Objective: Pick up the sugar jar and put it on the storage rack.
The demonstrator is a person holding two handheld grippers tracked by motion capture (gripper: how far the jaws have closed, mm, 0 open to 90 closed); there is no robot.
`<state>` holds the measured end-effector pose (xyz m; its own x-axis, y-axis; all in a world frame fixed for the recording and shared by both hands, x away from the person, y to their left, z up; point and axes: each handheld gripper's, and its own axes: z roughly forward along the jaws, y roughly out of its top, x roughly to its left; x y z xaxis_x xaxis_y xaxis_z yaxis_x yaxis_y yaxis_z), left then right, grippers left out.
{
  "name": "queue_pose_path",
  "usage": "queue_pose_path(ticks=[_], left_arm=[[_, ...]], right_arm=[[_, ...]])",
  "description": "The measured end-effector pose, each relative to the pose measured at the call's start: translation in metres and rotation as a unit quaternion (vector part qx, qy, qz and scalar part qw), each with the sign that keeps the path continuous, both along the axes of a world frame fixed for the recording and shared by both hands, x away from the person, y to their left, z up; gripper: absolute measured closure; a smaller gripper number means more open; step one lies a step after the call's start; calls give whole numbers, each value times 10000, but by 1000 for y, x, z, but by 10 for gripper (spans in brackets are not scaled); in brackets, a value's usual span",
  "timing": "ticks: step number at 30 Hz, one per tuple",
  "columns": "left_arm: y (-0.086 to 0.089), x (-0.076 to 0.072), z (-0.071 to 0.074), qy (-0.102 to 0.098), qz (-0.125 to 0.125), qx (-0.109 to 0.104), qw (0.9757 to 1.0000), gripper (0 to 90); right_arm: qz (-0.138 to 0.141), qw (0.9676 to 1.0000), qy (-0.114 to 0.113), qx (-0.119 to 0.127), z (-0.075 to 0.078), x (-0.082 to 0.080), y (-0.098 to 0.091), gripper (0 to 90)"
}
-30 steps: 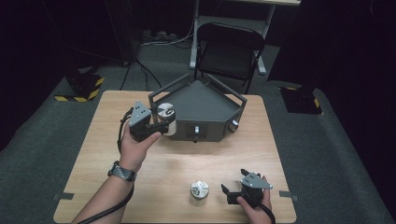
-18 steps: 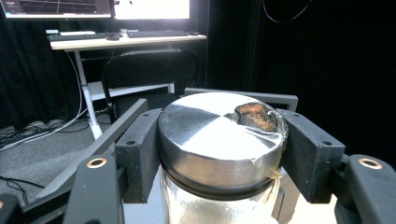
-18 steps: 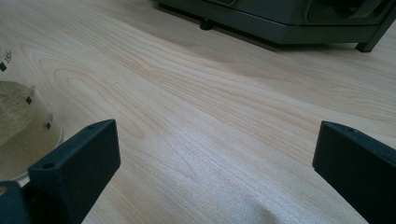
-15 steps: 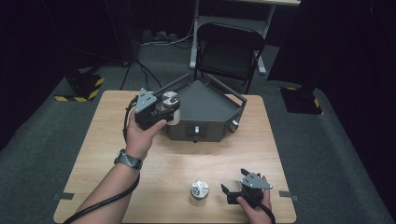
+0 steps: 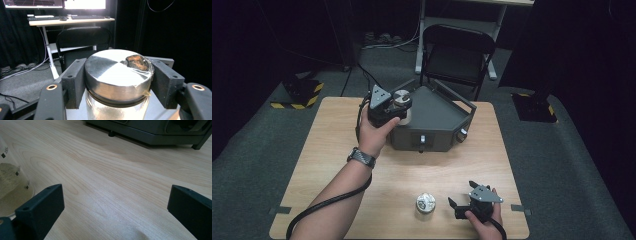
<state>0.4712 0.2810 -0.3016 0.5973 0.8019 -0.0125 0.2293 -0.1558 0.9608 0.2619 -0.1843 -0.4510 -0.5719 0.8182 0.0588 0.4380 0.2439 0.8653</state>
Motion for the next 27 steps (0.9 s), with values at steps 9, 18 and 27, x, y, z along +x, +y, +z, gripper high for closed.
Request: queue_pose_path(ticks=[9, 18, 27], left_arm=[[-15, 17, -8, 49, 65, 80, 9999, 351], [-21, 30, -18, 204, 191, 135, 9995, 351], [-23, 37, -24, 279, 208, 189, 9992, 351]], right_arm=[[-15, 10000, 3, 68, -1, 0, -2, 7], [20, 10000, -4, 76, -1, 0, -3, 7], [20, 10000, 8, 82, -1, 1, -3, 7]])
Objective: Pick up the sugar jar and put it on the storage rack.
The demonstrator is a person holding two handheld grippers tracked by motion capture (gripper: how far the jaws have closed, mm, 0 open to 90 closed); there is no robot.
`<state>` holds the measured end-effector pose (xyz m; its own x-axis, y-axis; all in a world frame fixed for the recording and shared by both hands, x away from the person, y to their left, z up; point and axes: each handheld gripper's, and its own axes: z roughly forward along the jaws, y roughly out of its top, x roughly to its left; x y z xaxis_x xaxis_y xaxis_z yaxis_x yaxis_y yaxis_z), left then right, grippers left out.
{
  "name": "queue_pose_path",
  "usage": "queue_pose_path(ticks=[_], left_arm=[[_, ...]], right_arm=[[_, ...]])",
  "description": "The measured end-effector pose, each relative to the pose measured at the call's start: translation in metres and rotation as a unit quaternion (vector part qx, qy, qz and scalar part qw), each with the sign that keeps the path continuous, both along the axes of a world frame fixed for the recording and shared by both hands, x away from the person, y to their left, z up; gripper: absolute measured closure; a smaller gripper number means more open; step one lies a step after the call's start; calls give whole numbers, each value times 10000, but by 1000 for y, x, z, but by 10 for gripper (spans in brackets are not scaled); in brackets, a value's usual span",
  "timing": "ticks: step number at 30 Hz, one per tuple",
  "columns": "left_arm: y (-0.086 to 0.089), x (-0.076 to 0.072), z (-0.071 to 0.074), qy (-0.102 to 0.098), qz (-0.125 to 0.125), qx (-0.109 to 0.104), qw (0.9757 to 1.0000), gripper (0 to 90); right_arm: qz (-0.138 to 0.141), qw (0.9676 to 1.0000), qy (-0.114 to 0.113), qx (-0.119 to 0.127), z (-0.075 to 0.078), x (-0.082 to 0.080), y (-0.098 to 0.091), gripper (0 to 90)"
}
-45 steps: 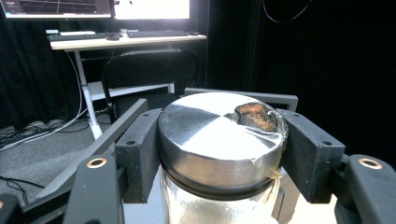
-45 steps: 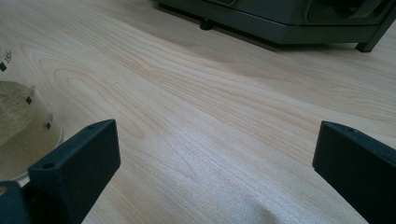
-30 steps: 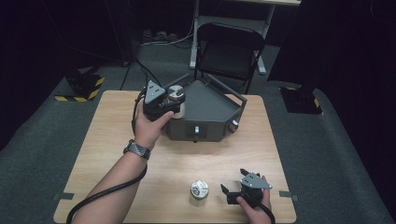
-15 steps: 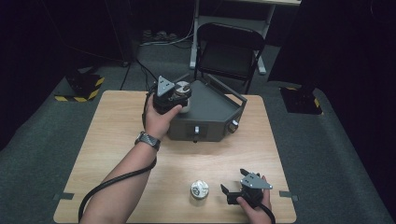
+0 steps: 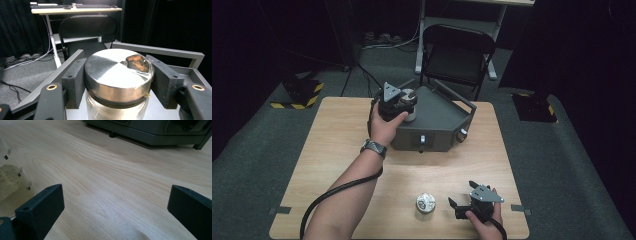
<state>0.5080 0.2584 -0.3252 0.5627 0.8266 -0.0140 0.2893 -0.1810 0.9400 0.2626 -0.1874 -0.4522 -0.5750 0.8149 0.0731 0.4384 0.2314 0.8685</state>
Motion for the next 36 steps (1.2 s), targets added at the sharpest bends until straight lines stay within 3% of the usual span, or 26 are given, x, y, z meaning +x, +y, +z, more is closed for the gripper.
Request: queue_pose_path(ticks=[36], left_arm=[[-2, 2, -3, 99, 69, -16, 9999, 338]], right_arm=[[28, 10000, -8, -22, 0, 0, 0, 7]])
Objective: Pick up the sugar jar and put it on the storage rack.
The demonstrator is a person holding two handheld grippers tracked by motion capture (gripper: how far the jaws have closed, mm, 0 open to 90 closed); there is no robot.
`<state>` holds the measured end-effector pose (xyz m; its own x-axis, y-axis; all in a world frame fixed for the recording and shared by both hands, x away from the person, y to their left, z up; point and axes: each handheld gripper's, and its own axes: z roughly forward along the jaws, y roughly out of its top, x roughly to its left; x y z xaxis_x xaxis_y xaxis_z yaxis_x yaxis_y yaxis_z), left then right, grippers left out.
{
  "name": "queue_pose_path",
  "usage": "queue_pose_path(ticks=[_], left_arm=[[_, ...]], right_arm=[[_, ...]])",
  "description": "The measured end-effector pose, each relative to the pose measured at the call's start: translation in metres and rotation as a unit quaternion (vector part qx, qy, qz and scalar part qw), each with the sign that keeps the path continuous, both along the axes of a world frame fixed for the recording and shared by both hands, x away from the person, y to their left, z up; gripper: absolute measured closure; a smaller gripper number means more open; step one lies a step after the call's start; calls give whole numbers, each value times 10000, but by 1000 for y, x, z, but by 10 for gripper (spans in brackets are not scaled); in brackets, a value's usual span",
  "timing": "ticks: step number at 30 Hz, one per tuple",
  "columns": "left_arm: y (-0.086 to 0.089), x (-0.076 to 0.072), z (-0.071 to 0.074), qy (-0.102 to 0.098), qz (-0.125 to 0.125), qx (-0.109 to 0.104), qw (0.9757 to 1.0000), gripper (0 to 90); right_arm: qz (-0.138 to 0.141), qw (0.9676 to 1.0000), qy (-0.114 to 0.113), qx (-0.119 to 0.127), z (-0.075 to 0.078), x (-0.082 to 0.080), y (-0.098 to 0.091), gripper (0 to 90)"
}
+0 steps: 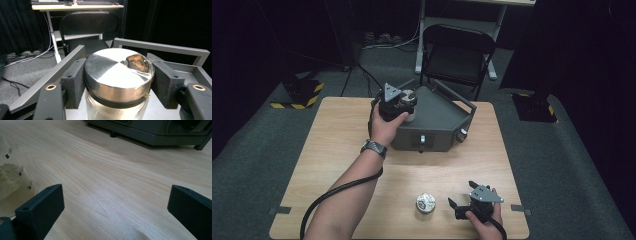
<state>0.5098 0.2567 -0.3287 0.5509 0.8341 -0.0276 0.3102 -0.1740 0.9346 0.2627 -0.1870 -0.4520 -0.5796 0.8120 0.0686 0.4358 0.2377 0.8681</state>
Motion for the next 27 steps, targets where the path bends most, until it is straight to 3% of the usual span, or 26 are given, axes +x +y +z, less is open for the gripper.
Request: queue_pose_path(ticks=[5, 10, 14, 22, 27], left_arm=[[-2, -2, 2, -9, 19, 11, 10000, 276], [-6, -8, 3, -12, 134, 55, 9999, 110], [-4, -13, 2, 12, 171, 7, 9999, 39], [3, -25, 6, -26, 149, -153, 9998, 6], [11, -37, 9, -80, 3, -158, 9998, 5]], right_arm=[[8, 10000, 13, 5, 0, 1, 0, 7], [0, 10000, -4, -11, 0, 0, 0, 7], [-1, 10000, -4, -10, 0, 0, 0, 7], [17, 10000, -17, -30, 0, 0, 1, 7], [3, 10000, -16, -36, 0, -1, 1, 7]])
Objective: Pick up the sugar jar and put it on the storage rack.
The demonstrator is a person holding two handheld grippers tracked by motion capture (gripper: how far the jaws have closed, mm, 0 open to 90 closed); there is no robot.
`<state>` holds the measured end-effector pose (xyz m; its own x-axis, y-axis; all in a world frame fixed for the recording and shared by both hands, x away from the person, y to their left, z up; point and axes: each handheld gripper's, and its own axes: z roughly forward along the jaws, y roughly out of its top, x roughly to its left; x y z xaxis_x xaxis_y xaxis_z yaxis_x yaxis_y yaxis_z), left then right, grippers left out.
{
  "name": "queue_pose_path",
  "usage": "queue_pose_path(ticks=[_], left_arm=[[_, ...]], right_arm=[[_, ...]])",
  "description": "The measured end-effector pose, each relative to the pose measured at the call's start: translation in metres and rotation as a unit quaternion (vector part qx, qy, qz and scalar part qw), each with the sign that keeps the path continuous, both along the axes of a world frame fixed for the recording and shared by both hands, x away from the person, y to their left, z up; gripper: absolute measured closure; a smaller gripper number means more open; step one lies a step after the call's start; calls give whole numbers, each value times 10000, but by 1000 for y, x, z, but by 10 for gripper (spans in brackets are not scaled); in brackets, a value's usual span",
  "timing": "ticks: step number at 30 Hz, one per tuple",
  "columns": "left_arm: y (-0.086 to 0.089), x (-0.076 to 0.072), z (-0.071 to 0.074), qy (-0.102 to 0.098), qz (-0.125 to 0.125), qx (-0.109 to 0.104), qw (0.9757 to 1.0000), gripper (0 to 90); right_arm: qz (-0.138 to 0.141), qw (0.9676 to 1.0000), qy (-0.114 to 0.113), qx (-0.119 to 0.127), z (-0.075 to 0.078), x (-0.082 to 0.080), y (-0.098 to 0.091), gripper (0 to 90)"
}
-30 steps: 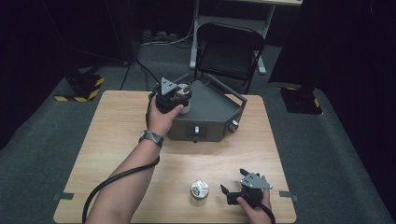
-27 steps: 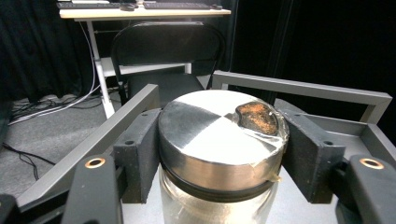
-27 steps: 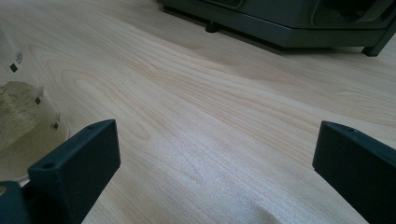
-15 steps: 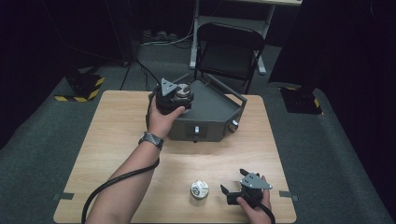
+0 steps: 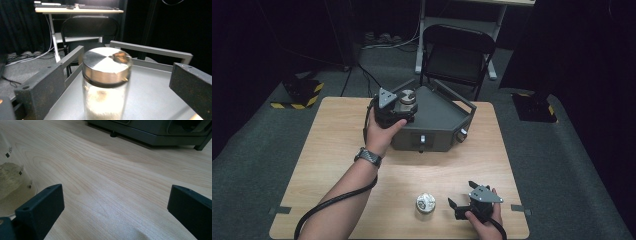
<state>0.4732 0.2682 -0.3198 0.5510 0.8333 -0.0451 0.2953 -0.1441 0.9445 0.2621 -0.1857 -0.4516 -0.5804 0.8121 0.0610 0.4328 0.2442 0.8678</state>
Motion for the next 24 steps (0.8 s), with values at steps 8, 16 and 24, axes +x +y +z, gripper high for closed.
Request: queue_pose_path(ticks=[8, 16, 24], left_arm=[[15, -20, 0, -62, -139, 127, 9998, 5], [35, -41, -6, -81, -278, 46, 9996, 6], [50, -66, -10, -59, -373, -73, 9993, 5]], right_arm=[[-2, 10000, -4, -20, 0, 0, 1, 7], [4, 10000, 14, -42, 1, 0, 2, 7], [36, 9999, 13, -97, 2, 1, 3, 7]])
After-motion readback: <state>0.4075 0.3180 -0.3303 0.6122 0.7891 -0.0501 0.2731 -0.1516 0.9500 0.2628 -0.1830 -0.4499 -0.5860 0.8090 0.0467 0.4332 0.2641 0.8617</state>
